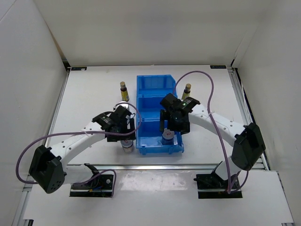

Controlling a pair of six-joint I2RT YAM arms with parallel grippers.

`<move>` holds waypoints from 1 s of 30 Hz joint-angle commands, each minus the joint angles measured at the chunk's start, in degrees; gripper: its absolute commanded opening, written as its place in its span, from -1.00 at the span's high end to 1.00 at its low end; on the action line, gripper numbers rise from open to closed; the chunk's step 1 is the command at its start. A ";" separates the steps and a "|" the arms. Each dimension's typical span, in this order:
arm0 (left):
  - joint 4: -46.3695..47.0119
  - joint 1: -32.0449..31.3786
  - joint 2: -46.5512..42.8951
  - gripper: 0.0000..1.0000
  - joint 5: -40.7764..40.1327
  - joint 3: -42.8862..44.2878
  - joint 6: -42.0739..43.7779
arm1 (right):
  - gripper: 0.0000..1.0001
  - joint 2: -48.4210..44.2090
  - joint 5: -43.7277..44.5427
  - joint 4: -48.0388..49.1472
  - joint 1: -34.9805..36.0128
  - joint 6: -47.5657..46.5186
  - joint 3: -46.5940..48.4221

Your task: Organize the condiment bottles

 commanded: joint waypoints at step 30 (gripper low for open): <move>-10.45 -16.06 14.70 0.43 -15.46 38.15 -2.89 | -1.00 -18.92 10.21 7.01 0.92 10.59 -14.65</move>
